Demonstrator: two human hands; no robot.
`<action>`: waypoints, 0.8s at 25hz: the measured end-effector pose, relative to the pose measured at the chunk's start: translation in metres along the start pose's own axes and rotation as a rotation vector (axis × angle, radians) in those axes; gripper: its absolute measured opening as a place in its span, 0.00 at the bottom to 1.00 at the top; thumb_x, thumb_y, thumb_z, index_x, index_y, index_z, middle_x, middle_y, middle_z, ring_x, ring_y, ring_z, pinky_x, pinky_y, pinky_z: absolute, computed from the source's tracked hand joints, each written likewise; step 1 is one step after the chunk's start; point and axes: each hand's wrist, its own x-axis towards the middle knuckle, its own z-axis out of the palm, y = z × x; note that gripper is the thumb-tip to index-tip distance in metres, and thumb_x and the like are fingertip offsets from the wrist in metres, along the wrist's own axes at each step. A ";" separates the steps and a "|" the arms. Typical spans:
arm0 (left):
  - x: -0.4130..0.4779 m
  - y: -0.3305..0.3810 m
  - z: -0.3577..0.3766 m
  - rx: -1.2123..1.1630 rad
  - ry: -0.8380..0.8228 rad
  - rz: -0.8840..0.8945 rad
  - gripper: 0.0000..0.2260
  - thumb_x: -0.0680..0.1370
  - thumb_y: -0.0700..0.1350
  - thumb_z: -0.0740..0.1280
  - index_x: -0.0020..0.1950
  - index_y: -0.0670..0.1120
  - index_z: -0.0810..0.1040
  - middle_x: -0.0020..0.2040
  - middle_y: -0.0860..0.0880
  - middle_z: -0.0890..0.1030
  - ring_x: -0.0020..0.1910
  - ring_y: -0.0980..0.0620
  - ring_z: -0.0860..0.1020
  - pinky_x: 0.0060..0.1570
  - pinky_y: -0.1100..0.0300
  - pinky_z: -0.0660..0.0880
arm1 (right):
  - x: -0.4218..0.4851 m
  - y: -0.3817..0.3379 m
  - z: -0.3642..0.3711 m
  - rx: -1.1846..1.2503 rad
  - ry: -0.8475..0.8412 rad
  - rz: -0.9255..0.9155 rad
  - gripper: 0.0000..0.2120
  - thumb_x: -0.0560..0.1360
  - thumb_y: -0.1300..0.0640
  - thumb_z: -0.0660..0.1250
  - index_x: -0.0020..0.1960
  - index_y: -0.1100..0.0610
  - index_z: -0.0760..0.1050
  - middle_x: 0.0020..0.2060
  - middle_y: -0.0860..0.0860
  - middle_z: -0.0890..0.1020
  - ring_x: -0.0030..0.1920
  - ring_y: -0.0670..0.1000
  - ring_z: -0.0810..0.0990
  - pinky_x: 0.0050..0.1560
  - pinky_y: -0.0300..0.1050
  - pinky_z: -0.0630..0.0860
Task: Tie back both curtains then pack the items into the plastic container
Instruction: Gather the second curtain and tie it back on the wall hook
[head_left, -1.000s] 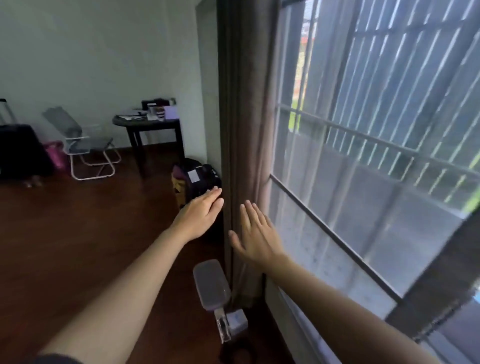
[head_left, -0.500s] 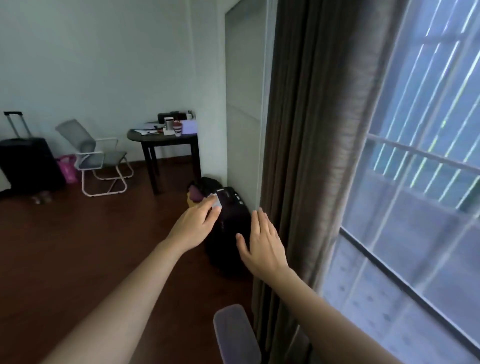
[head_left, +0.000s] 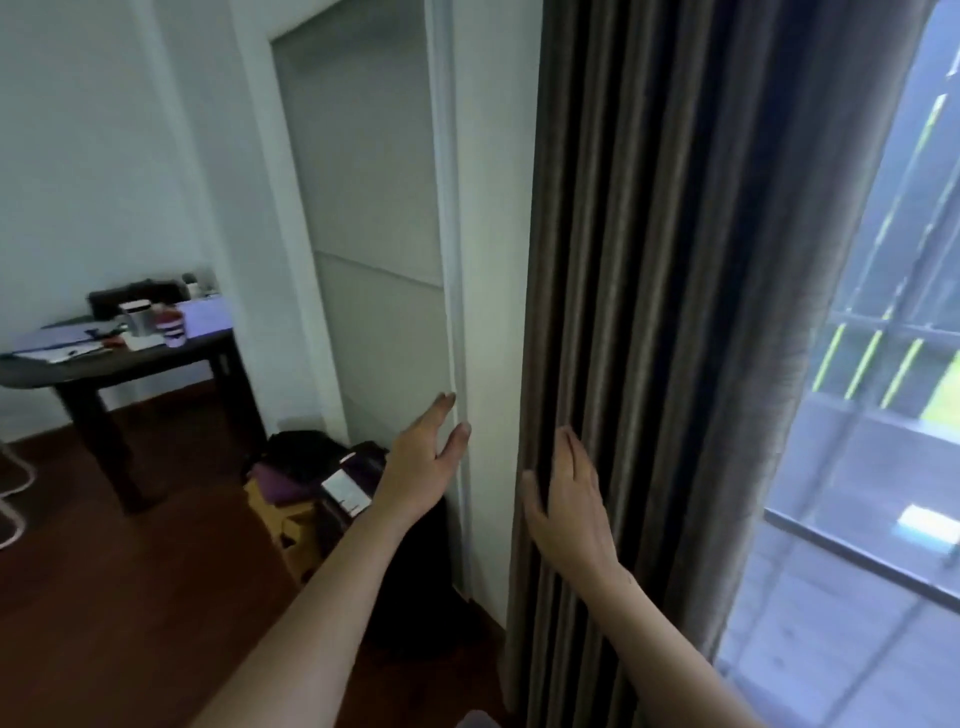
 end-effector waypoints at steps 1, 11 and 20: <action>0.017 -0.004 0.002 -0.032 0.005 0.031 0.24 0.80 0.51 0.59 0.74 0.46 0.61 0.74 0.47 0.65 0.72 0.50 0.64 0.69 0.64 0.57 | 0.010 -0.002 0.004 -0.005 0.039 0.011 0.30 0.80 0.51 0.56 0.76 0.59 0.47 0.76 0.54 0.54 0.76 0.50 0.51 0.71 0.37 0.45; 0.163 0.026 0.039 -0.279 -0.157 0.282 0.32 0.78 0.52 0.63 0.76 0.44 0.51 0.76 0.46 0.60 0.74 0.50 0.61 0.71 0.61 0.57 | 0.106 -0.006 0.028 -0.026 0.361 0.135 0.32 0.79 0.59 0.60 0.76 0.59 0.46 0.75 0.56 0.55 0.75 0.52 0.55 0.74 0.46 0.56; 0.236 0.032 0.059 -0.479 -0.446 0.369 0.19 0.79 0.41 0.59 0.69 0.44 0.61 0.54 0.51 0.76 0.45 0.54 0.77 0.39 0.68 0.72 | 0.151 -0.013 0.053 -0.174 0.603 0.366 0.35 0.77 0.61 0.63 0.76 0.54 0.46 0.66 0.56 0.72 0.60 0.53 0.77 0.60 0.48 0.76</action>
